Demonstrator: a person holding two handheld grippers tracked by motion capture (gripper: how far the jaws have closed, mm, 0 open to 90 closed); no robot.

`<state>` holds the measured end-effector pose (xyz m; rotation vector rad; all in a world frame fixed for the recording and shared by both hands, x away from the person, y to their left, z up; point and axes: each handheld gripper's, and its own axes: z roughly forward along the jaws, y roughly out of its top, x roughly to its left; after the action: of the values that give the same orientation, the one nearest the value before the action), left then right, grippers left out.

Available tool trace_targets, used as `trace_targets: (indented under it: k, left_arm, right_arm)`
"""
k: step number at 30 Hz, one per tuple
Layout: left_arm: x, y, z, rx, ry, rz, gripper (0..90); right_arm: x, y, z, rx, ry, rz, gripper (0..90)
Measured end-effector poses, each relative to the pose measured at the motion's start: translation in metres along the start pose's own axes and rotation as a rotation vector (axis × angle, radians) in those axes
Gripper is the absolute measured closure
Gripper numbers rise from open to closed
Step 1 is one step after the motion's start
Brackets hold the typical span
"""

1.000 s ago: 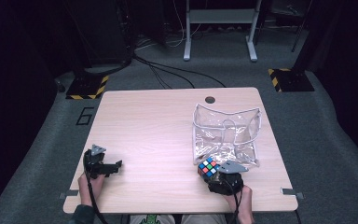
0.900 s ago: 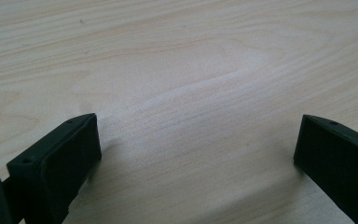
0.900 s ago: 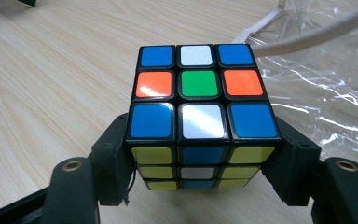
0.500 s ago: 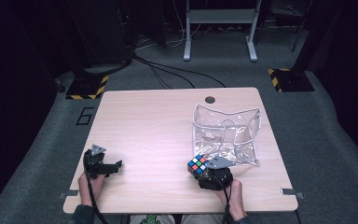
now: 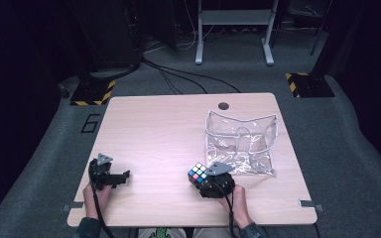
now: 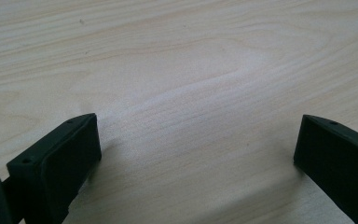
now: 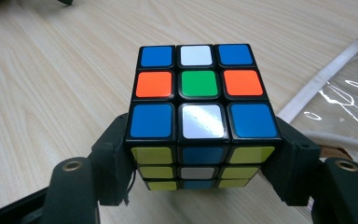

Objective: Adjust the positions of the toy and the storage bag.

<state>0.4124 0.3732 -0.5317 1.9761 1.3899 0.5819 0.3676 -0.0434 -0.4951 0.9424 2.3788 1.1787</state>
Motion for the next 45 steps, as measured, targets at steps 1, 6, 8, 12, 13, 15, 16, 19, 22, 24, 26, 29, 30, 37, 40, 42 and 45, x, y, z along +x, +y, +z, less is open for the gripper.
trace_targets:
  k: [1, 6, 8, 12, 13, 15, 16, 19, 22, 24, 26, 29, 30, 37, 40, 42, 45]
  left_arm:
    - [0.000, 0.000, 0.000, 0.000, 0.000, 0.000, 0.3]
    - [0.000, 0.000, 0.000, 0.000, 0.000, 0.000, 0.3]
    - [0.000, 0.000, 0.000, 0.000, 0.000, 0.000, 0.3]
    - [0.000, 0.000, 0.000, 0.000, 0.000, 0.000, 0.3]
    - [0.000, 0.000, 0.000, 0.000, 0.000, 0.000, 0.3]
    - [0.000, 0.000, 0.000, -0.001, 0.000, -0.001, 0.3]
    - [0.000, 0.000, 0.000, 0.000, 0.000, 0.000, 0.3]
    - [0.000, 0.000, 0.000, 0.000, 0.000, 0.000, 0.3]
    - [0.000, 0.000, 0.000, 0.000, 0.000, 0.000, 0.3]
    - [0.000, 0.000, 0.000, 0.000, 0.000, 0.000, 0.3]
    - [0.000, 0.000, 0.000, 0.000, 0.000, 0.000, 0.3]
    - [0.000, 0.000, 0.000, 0.000, 0.000, 0.000, 0.3]
    - [0.000, 0.000, 0.000, 0.000, 0.000, 0.000, 0.3]
    - [0.000, 0.000, 0.000, 0.000, 0.000, -0.001, 0.3]
    - [0.000, 0.000, 0.000, 0.000, 0.000, 0.000, 0.3]
    - [0.000, 0.000, 0.000, 0.000, 0.000, 0.000, 0.3]
    - [0.000, 0.000, 0.000, 0.000, 0.000, 0.000, 0.3]
  right_arm:
    - [0.000, 0.001, 0.001, 0.002, 0.003, -0.003, 33.4]
    - [0.003, 0.003, 0.007, 0.007, 0.016, -0.009, 33.4]
    - [0.004, 0.004, 0.010, 0.006, 0.020, -0.012, 33.4]
    - [0.005, 0.006, 0.015, 0.007, 0.025, -0.017, 33.4]
    - [0.005, 0.006, 0.016, 0.007, 0.025, -0.015, 33.4]
    - [0.005, 0.007, 0.018, 0.009, 0.028, -0.012, 33.4]
    - [0.005, 0.007, 0.019, 0.011, 0.028, -0.010, 33.4]
    - [0.006, 0.008, 0.021, 0.013, 0.036, -0.015, 33.3]
    - [0.007, 0.008, 0.023, 0.030, 0.042, -0.016, 33.2]
    - [0.006, 0.007, 0.025, 0.037, 0.049, -0.010, 32.5]
    - [0.006, 0.006, 0.023, 0.012, 0.051, 0.014, 24.4]
    - [0.004, 0.006, 0.018, -0.003, 0.040, 0.027, 16.4]
    - [0.003, 0.006, 0.017, -0.006, 0.045, 0.029, 14.8]
    - [-0.002, -0.001, 0.001, -0.030, 0.057, 0.059, 11.1]
    - [-0.005, -0.004, -0.006, -0.041, 0.053, 0.075, 10.9]
    - [-0.007, -0.006, -0.010, -0.038, 0.052, 0.085, 10.6]
    - [-0.011, -0.008, -0.016, -0.039, 0.052, 0.087, 10.6]
